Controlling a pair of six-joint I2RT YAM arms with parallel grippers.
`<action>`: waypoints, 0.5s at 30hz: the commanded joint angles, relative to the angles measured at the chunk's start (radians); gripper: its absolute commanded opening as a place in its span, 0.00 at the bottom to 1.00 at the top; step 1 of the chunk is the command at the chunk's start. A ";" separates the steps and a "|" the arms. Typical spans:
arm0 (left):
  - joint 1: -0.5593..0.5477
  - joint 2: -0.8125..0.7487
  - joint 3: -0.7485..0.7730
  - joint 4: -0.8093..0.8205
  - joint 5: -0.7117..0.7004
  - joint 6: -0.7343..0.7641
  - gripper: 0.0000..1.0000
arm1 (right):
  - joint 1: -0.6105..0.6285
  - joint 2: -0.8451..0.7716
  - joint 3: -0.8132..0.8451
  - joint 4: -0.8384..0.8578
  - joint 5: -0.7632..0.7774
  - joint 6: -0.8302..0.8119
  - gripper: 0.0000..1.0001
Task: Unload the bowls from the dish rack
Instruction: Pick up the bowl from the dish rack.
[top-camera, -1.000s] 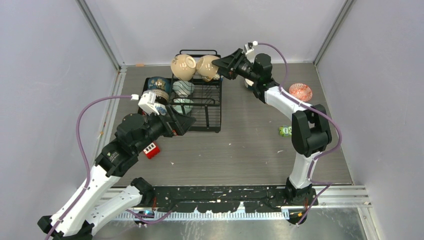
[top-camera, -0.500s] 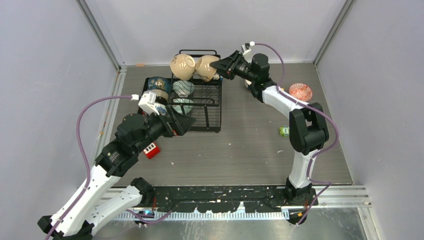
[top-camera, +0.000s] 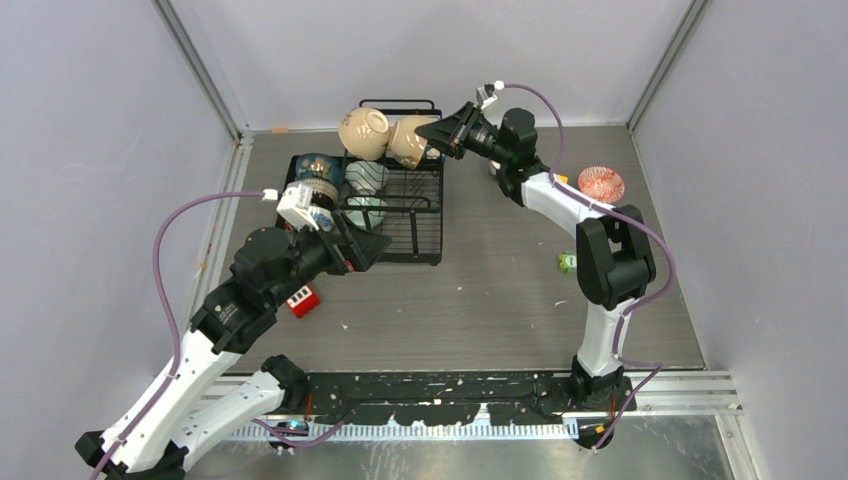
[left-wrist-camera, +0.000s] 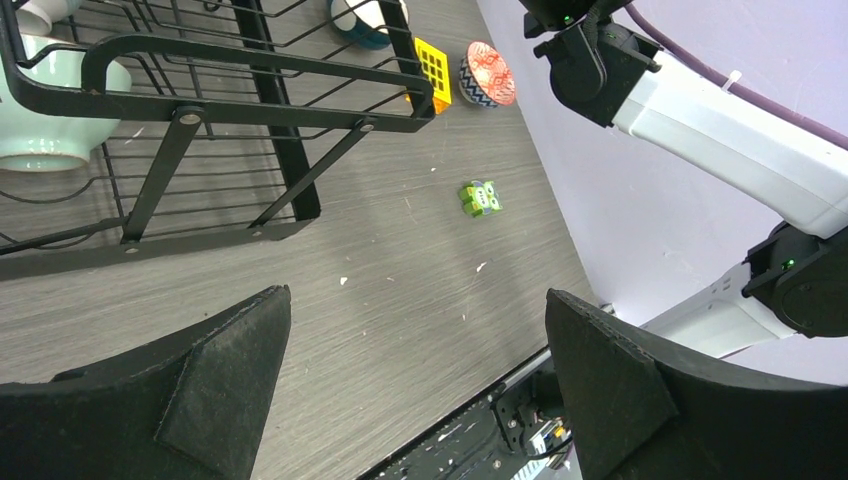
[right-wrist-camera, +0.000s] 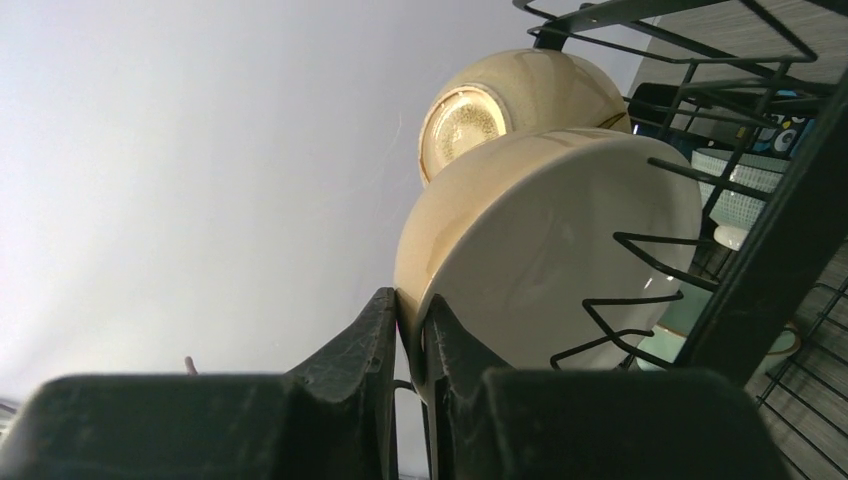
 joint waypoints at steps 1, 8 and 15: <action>0.005 -0.004 0.010 0.005 -0.022 0.019 1.00 | 0.004 -0.021 0.037 0.101 -0.032 0.009 0.03; 0.005 -0.007 0.014 -0.002 -0.026 0.019 1.00 | 0.000 -0.020 0.029 0.170 -0.040 0.045 0.01; 0.005 -0.013 0.022 -0.014 -0.032 0.024 1.00 | -0.015 -0.037 0.002 0.243 -0.024 0.080 0.01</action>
